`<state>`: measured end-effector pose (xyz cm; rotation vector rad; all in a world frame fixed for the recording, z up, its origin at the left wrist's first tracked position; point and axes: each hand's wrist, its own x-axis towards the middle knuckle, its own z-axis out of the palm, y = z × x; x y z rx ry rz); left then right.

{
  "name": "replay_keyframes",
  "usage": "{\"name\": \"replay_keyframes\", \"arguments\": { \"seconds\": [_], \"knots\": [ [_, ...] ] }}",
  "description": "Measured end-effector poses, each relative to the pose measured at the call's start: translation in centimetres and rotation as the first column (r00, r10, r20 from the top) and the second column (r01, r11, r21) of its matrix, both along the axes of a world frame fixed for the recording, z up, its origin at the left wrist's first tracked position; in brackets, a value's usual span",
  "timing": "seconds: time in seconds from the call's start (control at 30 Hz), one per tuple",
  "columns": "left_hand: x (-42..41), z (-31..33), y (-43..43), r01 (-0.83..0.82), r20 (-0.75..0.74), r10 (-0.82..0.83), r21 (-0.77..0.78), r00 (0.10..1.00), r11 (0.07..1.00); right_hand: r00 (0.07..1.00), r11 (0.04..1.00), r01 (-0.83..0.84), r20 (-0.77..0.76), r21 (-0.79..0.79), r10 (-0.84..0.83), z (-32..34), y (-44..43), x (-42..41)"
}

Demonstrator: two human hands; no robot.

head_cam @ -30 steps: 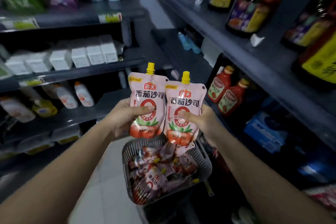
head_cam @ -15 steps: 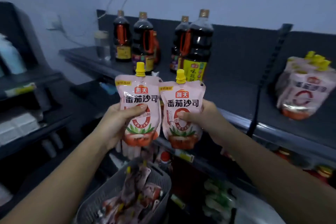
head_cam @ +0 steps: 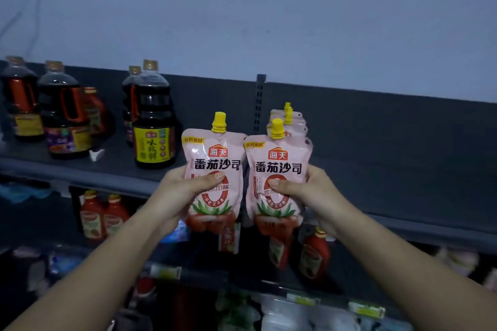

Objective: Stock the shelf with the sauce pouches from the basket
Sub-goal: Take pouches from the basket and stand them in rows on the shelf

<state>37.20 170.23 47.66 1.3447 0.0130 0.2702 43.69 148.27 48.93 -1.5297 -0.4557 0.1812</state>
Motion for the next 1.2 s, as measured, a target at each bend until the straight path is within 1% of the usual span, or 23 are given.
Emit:
{"name": "replay_keyframes", "arguments": {
  "seconds": [0.33,0.57,0.67,0.8,1.0,1.2],
  "knots": [
    [8.1,0.9,-14.4,0.031,0.048,-0.028,-0.059,0.998,0.998,0.984,0.981,0.178,-0.041,0.072,-0.176,1.1,-14.8,5.1],
    [13.6,1.0,-21.7,0.063,0.032,-0.064,0.025,0.997,0.998,0.971,0.971,0.228,-0.085,0.064,-0.223,1.7,-22.8,10.1],
    [15.8,0.5,-23.1,0.056,0.007,-0.056,0.036,0.998,0.998,0.961,0.964,0.260,-0.115,0.064,-0.252,0.9,-24.2,12.2],
    [18.9,-0.3,-23.9,0.048,-0.012,-0.047,0.051,0.999,0.998,0.956,0.959,0.281,-0.101,0.033,-0.277,-0.2,-25.1,14.7],
    [24.9,-1.4,-23.7,0.083,-0.060,-0.078,0.101,0.995,0.991,0.944,0.946,0.324,-0.067,-0.019,-0.324,-1.5,-25.8,19.1],
    [29.5,-2.2,-23.7,0.146,-0.061,-0.140,0.115,0.988,0.983,0.935,0.937,0.349,-0.072,0.003,-0.347,-2.3,-26.2,23.3]
  ]
}}
